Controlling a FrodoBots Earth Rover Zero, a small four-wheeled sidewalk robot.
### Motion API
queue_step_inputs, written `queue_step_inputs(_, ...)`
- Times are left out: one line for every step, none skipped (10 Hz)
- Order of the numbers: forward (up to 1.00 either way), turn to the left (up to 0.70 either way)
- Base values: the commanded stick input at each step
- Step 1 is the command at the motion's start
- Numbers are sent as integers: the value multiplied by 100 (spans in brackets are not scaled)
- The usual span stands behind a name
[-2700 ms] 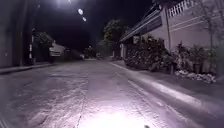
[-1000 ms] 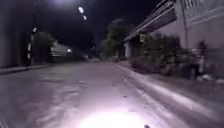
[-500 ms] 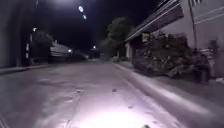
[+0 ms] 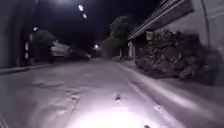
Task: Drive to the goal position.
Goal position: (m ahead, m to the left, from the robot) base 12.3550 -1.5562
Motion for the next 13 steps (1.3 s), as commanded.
queue_step_inputs(70, 0)
queue_step_inputs(70, 20)
queue_step_inputs(70, 35)
queue_step_inputs(70, 35)
queue_step_inputs(70, 0)
queue_step_inputs(70, 0)
queue_step_inputs(70, 0)
queue_step_inputs(70, 0)
queue_step_inputs(70, 0)
queue_step_inputs(70, 0)
queue_step_inputs(70, 0)
queue_step_inputs(70, 0)
queue_step_inputs(70, 0)
